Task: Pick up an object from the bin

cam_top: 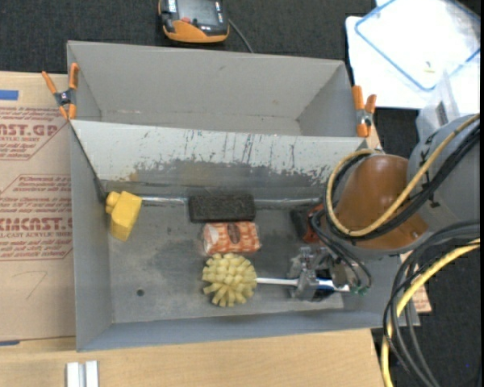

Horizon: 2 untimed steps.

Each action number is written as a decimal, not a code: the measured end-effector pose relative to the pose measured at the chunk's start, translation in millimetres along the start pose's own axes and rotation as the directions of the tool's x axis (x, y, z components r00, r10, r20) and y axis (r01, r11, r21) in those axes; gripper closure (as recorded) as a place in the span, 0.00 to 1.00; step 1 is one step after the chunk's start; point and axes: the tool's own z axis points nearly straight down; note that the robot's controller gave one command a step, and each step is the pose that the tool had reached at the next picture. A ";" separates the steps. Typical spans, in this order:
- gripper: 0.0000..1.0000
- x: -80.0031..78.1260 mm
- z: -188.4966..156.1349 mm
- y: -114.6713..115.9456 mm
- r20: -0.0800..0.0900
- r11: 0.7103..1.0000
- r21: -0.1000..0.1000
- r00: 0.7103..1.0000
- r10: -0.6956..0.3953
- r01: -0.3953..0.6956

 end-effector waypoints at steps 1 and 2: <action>1.00 0.5 -3.3 0.3 -0.001 1.000 0.000 1.000 0.000 0.000; 1.00 1.7 -35.9 0.8 -0.007 1.000 -0.001 1.000 0.000 0.000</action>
Offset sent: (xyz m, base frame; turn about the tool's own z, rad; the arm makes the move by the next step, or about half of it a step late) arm -0.0005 0.0001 0.0659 -0.0002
